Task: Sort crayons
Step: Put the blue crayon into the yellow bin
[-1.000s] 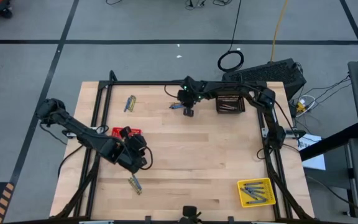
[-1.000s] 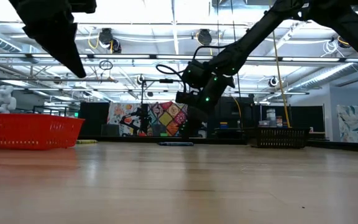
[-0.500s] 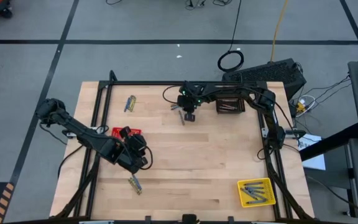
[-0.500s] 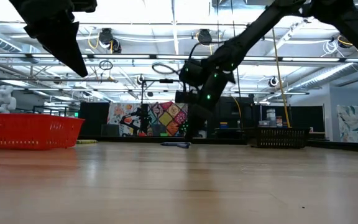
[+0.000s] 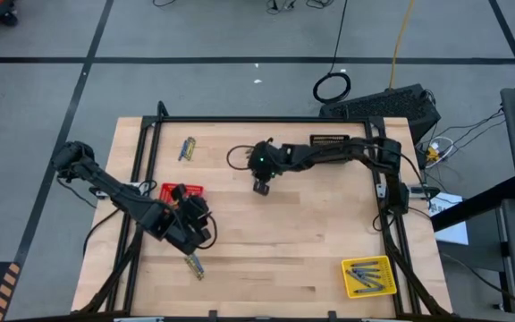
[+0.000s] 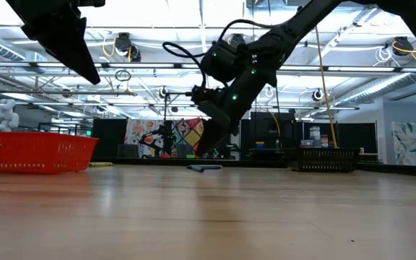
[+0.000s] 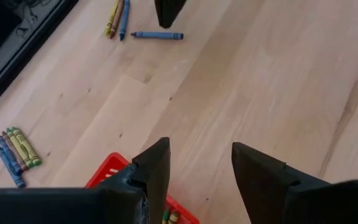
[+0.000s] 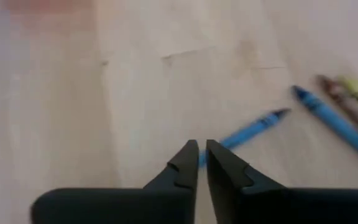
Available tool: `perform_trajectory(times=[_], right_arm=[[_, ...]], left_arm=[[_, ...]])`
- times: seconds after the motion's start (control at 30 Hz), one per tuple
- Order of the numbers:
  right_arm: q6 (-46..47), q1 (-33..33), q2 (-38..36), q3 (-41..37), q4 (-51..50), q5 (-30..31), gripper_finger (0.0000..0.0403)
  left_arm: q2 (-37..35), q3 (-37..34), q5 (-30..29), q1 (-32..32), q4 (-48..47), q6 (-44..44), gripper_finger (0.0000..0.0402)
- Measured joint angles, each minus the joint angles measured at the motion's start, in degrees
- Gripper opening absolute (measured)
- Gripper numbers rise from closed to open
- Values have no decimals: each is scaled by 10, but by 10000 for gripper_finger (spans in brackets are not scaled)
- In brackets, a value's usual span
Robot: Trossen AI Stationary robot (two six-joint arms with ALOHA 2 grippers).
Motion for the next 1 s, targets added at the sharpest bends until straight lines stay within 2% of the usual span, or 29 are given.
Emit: perform_trajectory(times=[0.1, 0.23, 0.33, 0.43, 0.6, 0.77, 1.0], right_arm=[[29, 6, 0, -1, 28, 48, 54], [95, 7, 8, 1, 62, 114, 123], [106, 15, 25, -1, 82, 148, 169], [117, 27, 35, 0, 126, 164, 193], [139, 39, 60, 0, 125, 166, 190], [130, 51, 68, 0, 112, 223, 162], [117, 51, 68, 1, 61, 162, 101]], left_arm=[[0, 0, -1, -4, 0, -15, 176], [0, 0, -25, -12, 1, -27, 176], [0, 0, -46, -17, 2, -27, 176], [0, 0, -52, -18, 1, -27, 176], [1, 0, -50, -23, 13, -31, 176], [1, 0, -49, -32, 17, -42, 176], [1, 0, -50, -41, 17, -56, 176]])
